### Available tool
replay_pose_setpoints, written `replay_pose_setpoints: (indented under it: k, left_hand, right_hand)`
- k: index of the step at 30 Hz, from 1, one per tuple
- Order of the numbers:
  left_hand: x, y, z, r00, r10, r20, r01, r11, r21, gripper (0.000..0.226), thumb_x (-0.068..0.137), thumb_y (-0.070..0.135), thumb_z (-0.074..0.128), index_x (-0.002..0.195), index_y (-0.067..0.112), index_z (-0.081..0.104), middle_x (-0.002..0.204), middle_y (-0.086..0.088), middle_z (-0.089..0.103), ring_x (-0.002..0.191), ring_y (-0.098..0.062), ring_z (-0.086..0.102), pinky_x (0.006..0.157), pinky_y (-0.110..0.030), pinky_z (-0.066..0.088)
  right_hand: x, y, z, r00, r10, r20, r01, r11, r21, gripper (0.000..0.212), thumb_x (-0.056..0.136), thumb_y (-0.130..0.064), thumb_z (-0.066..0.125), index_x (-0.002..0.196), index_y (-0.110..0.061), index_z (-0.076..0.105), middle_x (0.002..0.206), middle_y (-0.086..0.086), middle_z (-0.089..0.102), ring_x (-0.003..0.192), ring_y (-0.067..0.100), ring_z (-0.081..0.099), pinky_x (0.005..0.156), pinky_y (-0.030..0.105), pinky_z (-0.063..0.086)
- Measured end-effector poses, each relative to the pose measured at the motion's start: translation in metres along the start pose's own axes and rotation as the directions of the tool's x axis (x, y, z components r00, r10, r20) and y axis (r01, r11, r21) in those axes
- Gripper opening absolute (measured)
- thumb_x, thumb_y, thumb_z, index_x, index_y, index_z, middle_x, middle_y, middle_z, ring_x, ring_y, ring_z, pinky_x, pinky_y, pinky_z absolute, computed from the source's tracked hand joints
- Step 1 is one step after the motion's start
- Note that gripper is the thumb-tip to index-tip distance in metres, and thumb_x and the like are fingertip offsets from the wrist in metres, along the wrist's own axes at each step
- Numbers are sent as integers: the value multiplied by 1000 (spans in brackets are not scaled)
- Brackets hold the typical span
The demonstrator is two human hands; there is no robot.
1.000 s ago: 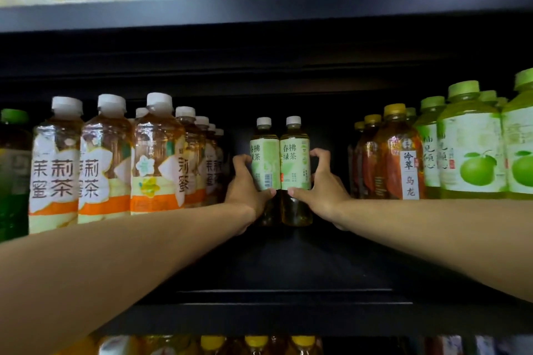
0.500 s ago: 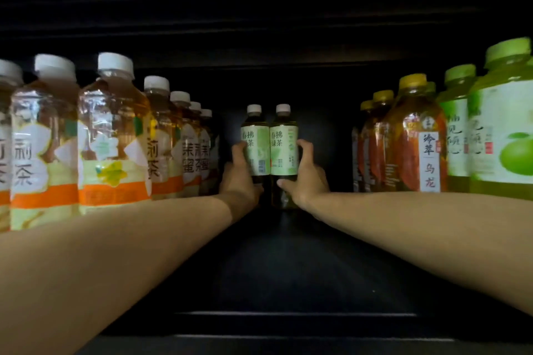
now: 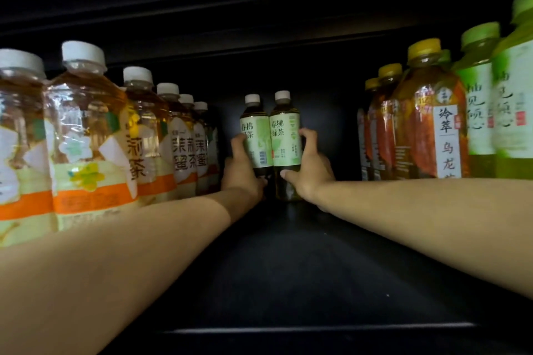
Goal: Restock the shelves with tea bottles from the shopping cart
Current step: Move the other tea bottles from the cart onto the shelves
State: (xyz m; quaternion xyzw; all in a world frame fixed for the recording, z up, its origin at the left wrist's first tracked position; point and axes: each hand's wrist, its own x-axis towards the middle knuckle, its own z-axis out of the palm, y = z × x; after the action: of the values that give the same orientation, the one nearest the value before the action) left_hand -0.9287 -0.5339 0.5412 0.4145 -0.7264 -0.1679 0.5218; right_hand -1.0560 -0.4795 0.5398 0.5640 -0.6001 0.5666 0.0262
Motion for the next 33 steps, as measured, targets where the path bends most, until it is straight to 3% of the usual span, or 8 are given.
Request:
replay_pose_setpoints:
  k: [3,6,8,10,13,20,25,33]
  left_hand:
    - [-3,2,-5,1000,31,1,-31,994,104,93,84,-4,72,156,16,18,142,-21,50,120,-33,54,90,-29,49]
    - [-8,10,-8,998,18,57,-27,987,160,96,85,-1,73,158,11,13,141,-29,47,124,-43,52,103,-45,44]
    - [-14,17,-13,995,-23,100,4,982,189,95,88,0,69,160,13,8,145,-32,42,128,-46,48,106,-46,42]
    - [-20,22,-22,981,-71,179,23,967,253,89,92,6,66,160,17,10,148,-29,42,131,-45,48,110,-50,40]
    - [-45,40,-48,926,-140,352,33,956,293,59,98,20,61,152,22,35,145,-13,53,130,-32,52,112,-45,42]
    - [-134,86,-109,822,-117,557,-29,969,247,58,102,27,60,156,27,37,159,-2,39,141,-19,38,108,-27,30]
    - [-195,90,-149,863,64,501,-373,748,548,64,104,50,45,160,43,14,169,15,4,156,-15,-8,125,-47,5]
    - [-268,55,-202,968,106,228,-243,623,743,80,81,79,7,153,54,-17,166,22,-17,152,-10,-25,123,-43,-6]
  right_hand:
    - [-1,-3,1,1000,16,6,-16,1000,-21,89,87,-3,75,153,-27,21,142,11,52,124,29,56,101,39,49]
    - [0,-14,-6,994,85,75,-85,996,-9,79,94,-4,65,154,-27,19,142,14,50,114,25,58,83,23,51]
    - [-2,-25,-19,978,112,174,-107,994,-33,68,100,-9,57,156,-24,20,145,15,50,109,23,59,77,17,51]
    - [-9,-34,-37,949,122,292,-82,986,-147,74,98,-4,57,159,-21,19,151,12,46,127,28,53,97,24,47]
    - [-36,-48,-66,876,137,463,-12,964,-264,72,98,1,53,160,-18,21,155,12,42,138,29,45,106,27,41]
    - [-106,-80,-119,872,-9,489,103,981,-164,46,100,-23,63,145,-24,54,148,2,51,133,18,49,106,26,39]
    - [-166,-107,-133,824,-227,520,366,913,-182,46,103,-43,51,147,-31,50,148,-9,52,132,7,46,99,22,35]
    - [-236,-133,-120,813,-395,429,548,768,-332,62,100,-62,22,159,-44,12,166,-13,14,154,13,1,126,43,2]
